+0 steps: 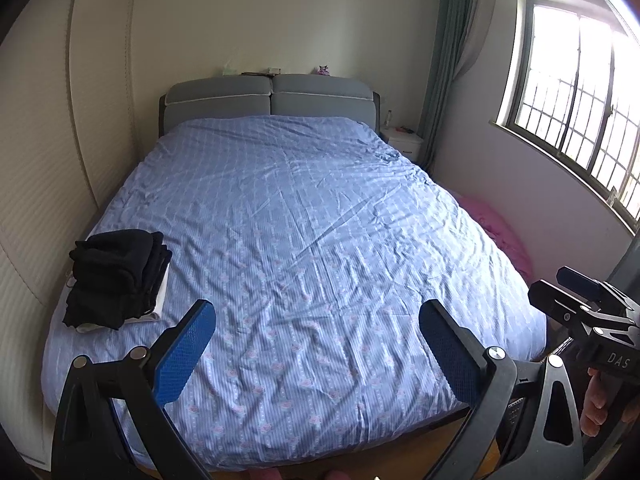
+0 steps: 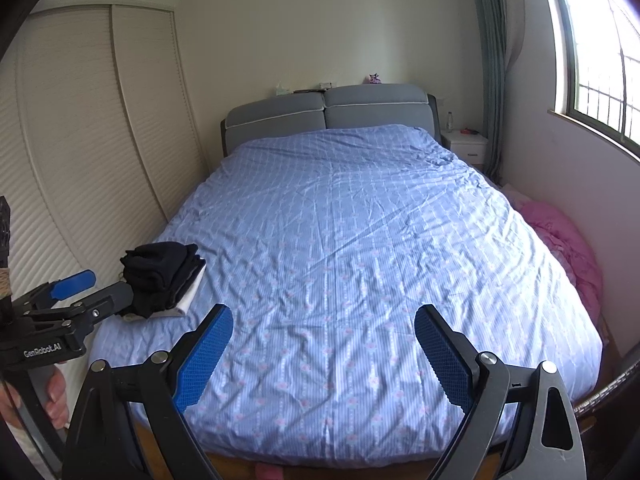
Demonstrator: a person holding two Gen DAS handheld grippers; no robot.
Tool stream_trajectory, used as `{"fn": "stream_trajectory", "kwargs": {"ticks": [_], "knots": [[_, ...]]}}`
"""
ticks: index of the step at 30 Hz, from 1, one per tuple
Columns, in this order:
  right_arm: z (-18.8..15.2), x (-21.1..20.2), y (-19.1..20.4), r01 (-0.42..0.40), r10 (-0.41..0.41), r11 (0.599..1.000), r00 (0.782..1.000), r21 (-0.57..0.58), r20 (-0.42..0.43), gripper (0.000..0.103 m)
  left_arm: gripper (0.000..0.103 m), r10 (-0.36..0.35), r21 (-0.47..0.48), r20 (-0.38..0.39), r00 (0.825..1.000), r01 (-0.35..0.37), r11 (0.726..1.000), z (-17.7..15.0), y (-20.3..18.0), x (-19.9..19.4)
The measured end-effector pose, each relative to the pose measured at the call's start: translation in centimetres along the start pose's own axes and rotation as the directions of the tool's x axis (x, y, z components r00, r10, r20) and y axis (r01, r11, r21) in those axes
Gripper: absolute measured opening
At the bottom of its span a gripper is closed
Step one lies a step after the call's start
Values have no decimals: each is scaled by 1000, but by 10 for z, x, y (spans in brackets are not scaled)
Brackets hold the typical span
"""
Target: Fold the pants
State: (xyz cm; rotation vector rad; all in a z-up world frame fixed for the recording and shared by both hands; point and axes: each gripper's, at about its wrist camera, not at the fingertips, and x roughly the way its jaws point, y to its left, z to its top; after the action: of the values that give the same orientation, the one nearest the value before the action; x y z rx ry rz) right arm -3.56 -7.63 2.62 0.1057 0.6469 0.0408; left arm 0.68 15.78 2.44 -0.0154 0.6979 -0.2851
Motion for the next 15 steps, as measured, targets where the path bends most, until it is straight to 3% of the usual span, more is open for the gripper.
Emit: {"fn": "stream_trajectory", "kwargs": {"ticks": [15], "knots": [[-1,-10,0,-6,6,1000,1000,7,24,93,103,-35,7,21,999,35,999,0,1,-12]]}}
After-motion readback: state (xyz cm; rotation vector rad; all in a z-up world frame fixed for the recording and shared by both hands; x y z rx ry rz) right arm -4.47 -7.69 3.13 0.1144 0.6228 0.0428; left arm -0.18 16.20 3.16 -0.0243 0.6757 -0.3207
